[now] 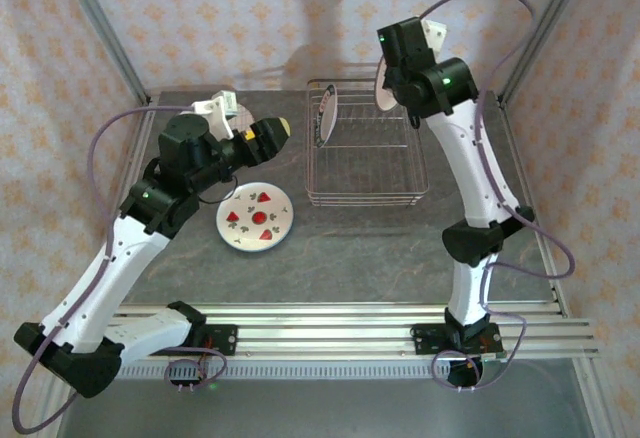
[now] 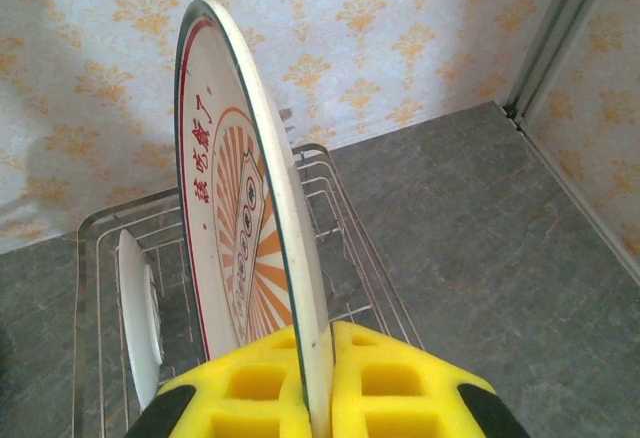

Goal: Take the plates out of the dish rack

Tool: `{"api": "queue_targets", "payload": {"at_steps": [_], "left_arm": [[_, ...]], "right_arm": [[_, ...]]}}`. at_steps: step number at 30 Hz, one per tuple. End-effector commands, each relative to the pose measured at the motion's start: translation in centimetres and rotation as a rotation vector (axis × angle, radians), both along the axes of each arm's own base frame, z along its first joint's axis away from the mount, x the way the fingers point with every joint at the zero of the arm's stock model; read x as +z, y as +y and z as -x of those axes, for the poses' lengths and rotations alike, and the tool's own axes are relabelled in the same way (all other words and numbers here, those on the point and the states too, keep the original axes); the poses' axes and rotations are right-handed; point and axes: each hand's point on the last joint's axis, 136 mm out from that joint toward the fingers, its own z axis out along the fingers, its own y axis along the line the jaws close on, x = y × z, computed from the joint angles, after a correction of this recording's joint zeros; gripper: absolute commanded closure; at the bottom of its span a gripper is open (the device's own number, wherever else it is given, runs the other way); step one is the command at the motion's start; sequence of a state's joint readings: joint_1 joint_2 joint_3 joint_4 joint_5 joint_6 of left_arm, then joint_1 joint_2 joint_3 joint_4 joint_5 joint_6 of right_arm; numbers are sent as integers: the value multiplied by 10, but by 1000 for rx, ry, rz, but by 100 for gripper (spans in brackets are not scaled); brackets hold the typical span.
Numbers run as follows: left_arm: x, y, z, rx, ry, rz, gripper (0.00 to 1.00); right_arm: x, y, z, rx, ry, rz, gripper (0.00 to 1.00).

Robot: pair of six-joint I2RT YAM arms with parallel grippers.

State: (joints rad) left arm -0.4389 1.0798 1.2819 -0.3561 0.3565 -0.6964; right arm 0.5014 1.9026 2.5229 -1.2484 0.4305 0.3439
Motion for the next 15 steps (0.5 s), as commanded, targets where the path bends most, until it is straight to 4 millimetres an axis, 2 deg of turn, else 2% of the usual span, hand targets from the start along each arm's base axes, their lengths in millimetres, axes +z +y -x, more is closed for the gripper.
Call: {"api": "queue_targets", "payload": {"at_steps": [1, 7, 15], "left_arm": [[20, -12, 1, -50, -40, 73, 18], [12, -30, -4, -114, 6, 129, 18], [-2, -64, -15, -223, 97, 270, 18]], "right_arm": [[17, -17, 23, -9, -18, -27, 100], [19, -29, 49, 12, 5, -96, 100], [12, -25, 74, 127, 38, -313, 100]]}}
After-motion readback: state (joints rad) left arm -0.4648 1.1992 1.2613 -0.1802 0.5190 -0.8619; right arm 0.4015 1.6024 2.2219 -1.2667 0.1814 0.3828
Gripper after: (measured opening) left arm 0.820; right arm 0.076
